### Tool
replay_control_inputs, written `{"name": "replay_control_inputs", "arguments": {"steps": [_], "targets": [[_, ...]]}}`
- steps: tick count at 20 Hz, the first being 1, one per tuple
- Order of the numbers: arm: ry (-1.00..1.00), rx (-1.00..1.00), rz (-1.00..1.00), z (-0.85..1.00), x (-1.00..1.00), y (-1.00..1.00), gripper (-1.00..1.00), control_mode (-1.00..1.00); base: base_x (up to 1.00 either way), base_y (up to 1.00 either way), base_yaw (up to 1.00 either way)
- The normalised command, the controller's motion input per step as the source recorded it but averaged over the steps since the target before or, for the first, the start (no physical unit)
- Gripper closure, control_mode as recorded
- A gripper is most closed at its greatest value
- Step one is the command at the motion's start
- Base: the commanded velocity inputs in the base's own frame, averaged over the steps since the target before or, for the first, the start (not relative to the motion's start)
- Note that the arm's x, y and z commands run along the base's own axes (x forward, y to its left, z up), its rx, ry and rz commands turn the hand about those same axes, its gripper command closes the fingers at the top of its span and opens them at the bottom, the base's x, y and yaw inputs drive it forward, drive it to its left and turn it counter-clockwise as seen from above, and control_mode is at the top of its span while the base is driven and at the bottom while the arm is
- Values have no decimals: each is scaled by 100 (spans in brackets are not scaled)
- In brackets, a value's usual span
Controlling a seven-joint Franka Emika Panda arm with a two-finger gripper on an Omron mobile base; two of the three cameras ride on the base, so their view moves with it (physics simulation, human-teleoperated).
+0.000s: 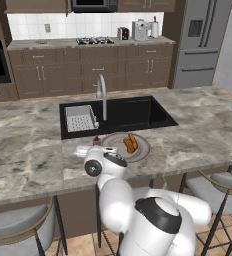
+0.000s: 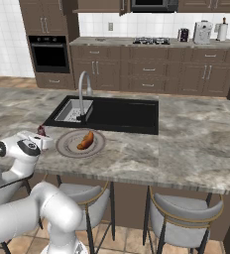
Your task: Move the hot dog bun to the plate on the dining table and place the condiment next to that plate. Then navigate to the fridge and take the sausage and place it on the plate as well.
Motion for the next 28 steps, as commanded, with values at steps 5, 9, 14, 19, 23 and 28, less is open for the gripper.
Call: {"name": "replay_control_inputs", "arguments": {"steps": [5,9,14,19,23,28], "targets": [[0,0,0,-6,5,11,100,-100,0,0,0],[0,0,0,-12,5,0,100,-100,0,0,0],[0,0,0,-20,13,0,-100,-100,0,0,0],[0,0,0,-16,13,0,-100,-100,0,0,0],[-1,0,0,-13,3,0,-100,-100,0,0,0],[0,0,0,-10,2,0,-100,-100,0,0,0]]}}
